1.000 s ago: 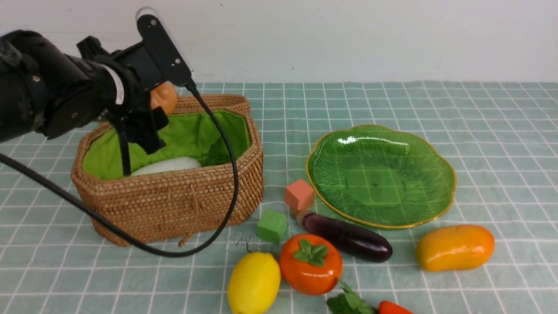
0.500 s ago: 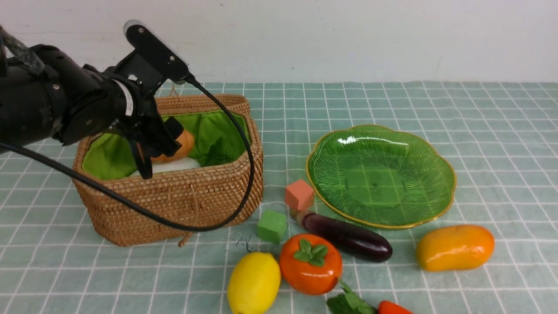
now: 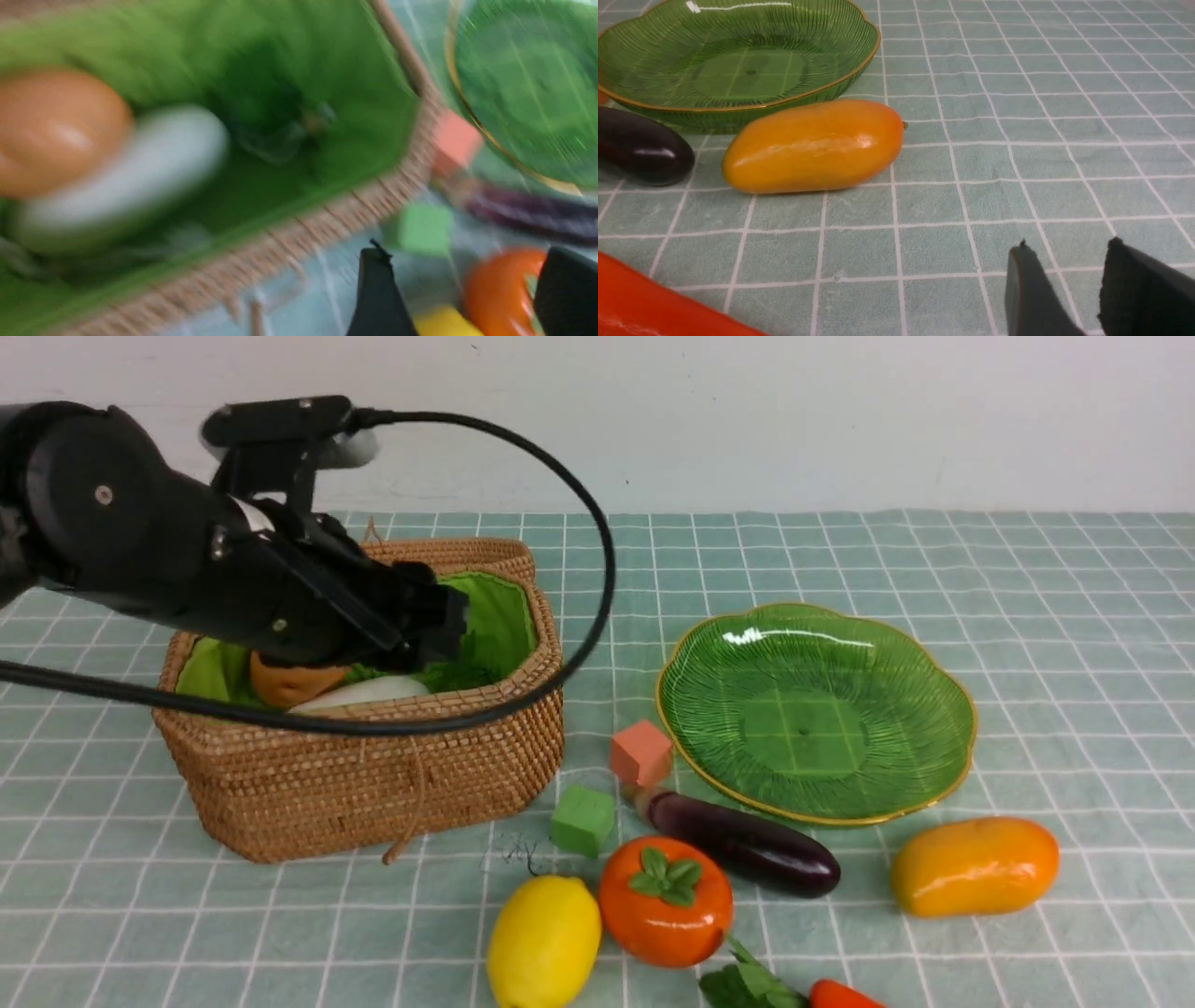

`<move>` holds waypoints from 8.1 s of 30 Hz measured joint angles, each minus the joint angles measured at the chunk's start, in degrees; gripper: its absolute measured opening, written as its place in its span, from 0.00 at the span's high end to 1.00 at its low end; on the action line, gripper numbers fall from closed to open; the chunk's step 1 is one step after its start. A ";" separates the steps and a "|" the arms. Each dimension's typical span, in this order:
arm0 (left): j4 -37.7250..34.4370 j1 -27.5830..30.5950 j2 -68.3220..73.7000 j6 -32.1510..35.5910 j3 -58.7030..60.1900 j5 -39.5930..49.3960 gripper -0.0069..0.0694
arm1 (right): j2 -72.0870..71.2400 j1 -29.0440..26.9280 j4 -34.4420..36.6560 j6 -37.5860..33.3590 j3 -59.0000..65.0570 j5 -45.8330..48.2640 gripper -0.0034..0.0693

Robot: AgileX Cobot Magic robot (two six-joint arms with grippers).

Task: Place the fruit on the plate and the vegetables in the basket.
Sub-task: Grab a lemon with your left arm and place it on the plate on the right, then grab a tomato with your left arm and place it on the plate on the right, then use the right arm to grab a carrot and put it into the left basket

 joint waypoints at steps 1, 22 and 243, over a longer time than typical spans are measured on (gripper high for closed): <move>-0.55 -1.47 0.23 0.21 0.07 2.26 0.37 | 0.00 0.00 0.00 0.00 0.00 0.00 0.62; 22.67 -20.33 18.79 -18.74 0.13 7.32 0.04 | 0.00 0.00 0.00 0.00 0.00 0.00 0.62; 23.41 -8.34 -85.26 -26.42 36.34 22.73 0.93 | 0.00 0.00 -3.21 0.00 0.00 0.23 0.62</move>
